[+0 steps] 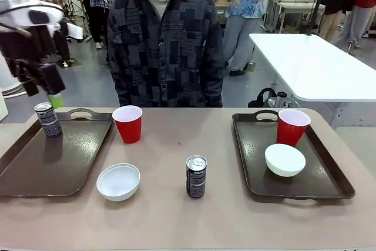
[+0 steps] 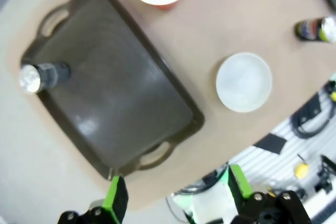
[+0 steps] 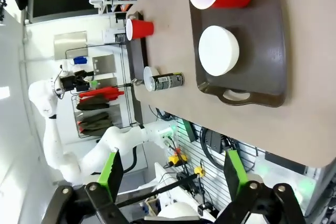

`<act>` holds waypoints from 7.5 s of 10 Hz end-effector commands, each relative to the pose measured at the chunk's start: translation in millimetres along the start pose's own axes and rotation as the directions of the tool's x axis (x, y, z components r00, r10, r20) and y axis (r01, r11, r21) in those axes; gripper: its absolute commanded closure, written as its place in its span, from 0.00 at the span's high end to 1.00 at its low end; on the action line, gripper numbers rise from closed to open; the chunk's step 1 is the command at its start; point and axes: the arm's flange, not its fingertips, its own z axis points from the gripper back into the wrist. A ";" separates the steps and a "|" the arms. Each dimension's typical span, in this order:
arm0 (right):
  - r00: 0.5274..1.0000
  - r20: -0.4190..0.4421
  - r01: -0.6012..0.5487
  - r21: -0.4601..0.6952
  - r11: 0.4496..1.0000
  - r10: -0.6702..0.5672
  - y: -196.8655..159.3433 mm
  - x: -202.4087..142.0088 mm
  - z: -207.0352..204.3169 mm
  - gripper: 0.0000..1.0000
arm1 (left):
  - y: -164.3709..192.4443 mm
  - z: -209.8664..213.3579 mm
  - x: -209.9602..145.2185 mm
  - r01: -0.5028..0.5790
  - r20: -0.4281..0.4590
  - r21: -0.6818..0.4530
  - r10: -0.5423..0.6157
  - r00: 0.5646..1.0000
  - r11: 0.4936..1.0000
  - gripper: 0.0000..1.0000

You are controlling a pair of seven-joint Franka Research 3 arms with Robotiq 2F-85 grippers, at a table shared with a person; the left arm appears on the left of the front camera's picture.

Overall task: Prepare tableware on both trays.
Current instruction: Pick up a Picnic Bowl from the table and place it on a Handle tray.

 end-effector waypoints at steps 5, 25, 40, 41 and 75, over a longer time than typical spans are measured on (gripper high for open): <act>1.000 0.001 0.000 -0.030 1.000 0.000 11.0 -5.0 3.3 1.00 | -7.9 -6.6 10.4 -0.047 -0.003 0.016 0.047 0.999 0.999 1.00; 1.000 0.001 0.000 -0.030 1.000 0.000 11.0 -5.0 3.3 1.00 | -121.3 -206.3 10.0 -0.396 -0.068 -0.107 0.390 0.918 0.912 1.00; 1.000 0.001 0.000 -0.030 1.000 0.000 11.0 -5.0 3.3 1.00 | -101.5 -224.1 9.7 -0.426 -0.084 -0.062 0.421 0.903 0.902 0.00; 1.000 0.001 0.000 -0.030 1.000 0.000 11.0 -5.0 3.3 1.00 | -101.8 -224.0 9.6 -0.426 -0.088 -0.062 0.420 0.903 0.903 0.13; 1.000 0.001 0.000 -0.030 1.000 0.000 11.0 -5.0 3.3 1.00 | 120.4 -218.1 -67.2 -0.632 -0.163 -0.102 0.614 0.772 0.768 0.61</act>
